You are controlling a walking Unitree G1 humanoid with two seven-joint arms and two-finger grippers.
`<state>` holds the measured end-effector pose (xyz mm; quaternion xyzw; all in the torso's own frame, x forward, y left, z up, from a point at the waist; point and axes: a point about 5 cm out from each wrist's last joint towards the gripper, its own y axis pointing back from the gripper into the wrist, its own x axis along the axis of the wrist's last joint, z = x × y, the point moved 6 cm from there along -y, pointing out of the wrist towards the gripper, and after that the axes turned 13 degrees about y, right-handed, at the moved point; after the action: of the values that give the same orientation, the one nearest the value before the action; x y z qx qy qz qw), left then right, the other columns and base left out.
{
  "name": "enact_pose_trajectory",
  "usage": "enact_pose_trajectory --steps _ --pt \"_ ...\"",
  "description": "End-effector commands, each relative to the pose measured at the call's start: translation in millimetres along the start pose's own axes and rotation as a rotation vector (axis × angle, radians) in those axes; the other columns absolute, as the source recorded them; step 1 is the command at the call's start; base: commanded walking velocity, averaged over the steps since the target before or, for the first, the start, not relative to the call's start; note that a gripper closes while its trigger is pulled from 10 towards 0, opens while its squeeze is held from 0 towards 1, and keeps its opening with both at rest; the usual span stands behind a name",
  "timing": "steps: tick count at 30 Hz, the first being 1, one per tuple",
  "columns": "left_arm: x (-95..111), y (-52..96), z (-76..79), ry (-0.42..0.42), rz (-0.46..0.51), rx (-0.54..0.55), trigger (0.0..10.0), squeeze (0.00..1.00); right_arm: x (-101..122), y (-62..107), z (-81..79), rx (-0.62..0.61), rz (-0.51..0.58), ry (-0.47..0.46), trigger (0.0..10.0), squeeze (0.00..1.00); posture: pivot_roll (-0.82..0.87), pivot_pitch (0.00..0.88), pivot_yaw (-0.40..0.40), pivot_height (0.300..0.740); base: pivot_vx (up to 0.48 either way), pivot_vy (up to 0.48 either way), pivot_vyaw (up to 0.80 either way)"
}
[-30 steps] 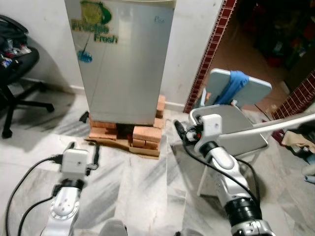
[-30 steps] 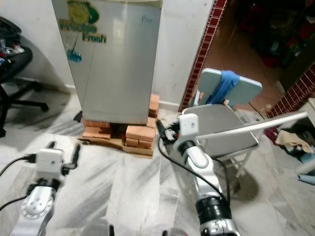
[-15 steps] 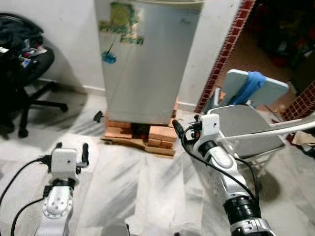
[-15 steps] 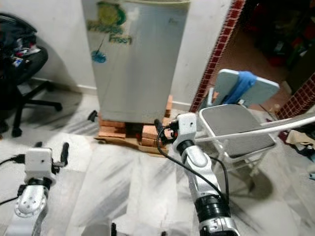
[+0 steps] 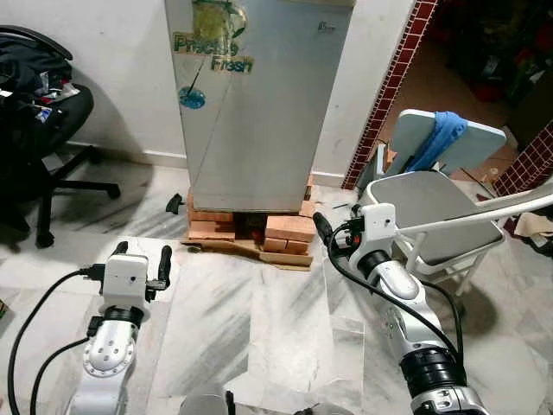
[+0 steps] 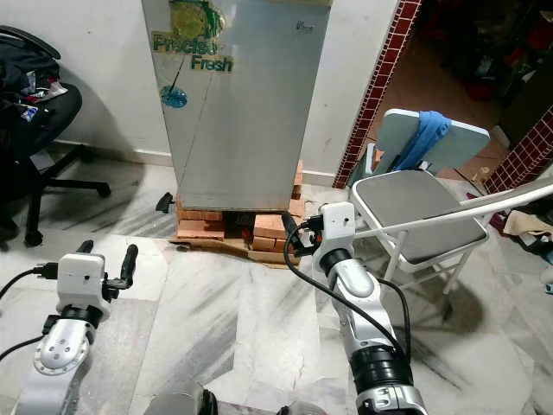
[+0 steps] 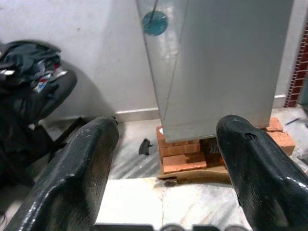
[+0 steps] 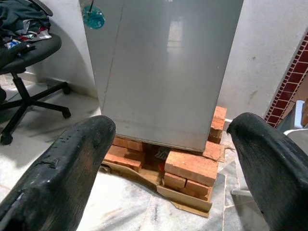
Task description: Restocking fridge
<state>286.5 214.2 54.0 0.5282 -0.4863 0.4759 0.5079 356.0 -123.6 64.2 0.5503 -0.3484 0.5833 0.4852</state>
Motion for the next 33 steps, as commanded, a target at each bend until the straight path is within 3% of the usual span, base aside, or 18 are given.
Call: enact_pose_trajectory --steps 1,6,10,14,18,24,29,33 --pt "2 -4.8 -0.7 -0.007 -0.008 -0.020 10.0 0.00 4 -2.2 5.5 -0.017 0.008 0.014 10.0 0.00 0.17 0.000 -0.067 0.740 0.000 0.000 0.00" --pt "0 -3.7 10.7 -0.001 -0.033 -0.077 10.0 0.00 4 -3.4 7.1 -0.038 0.007 0.033 10.0 0.00 0.17 0.000 -0.071 0.740 0.000 0.000 0.00" --pt "6 -6.3 23.2 -0.059 -0.003 -0.124 10.0 0.00 6 -5.1 12.2 -0.076 0.011 0.054 10.0 0.00 0.17 0.000 -0.066 0.740 0.000 0.000 0.00" --pt "18 -25.2 13.3 0.017 0.043 -0.013 10.0 0.00 10 -7.4 19.2 -0.121 0.027 0.040 10.0 0.00 0.15 0.000 -0.035 0.740 0.000 0.000 0.00" --pt "30 -34.9 6.0 0.100 0.096 0.100 10.0 0.00 14 -9.4 25.2 -0.165 0.036 0.035 10.0 0.00 0.16 0.000 -0.046 0.740 0.000 0.000 0.00" --pt "26 -28.0 12.1 0.079 0.094 0.086 10.0 0.00 10 -9.7 23.5 -0.165 0.026 0.041 10.0 0.00 0.16 0.000 -0.054 0.740 0.000 0.000 0.00" --pt "10 -10.0 -3.3 0.074 0.043 0.124 10.0 0.00 2 -3.6 23.8 -0.173 0.007 0.043 10.0 0.00 0.16 0.000 -0.050 0.740 0.000 0.000 0.00" --pt "6 -5.5 -6.3 0.086 0.028 0.146 10.0 0.00 -2 0.1 20.2 -0.171 0.001 0.043 10.0 0.00 0.16 0.000 -0.049 0.740 0.000 0.000 0.00"
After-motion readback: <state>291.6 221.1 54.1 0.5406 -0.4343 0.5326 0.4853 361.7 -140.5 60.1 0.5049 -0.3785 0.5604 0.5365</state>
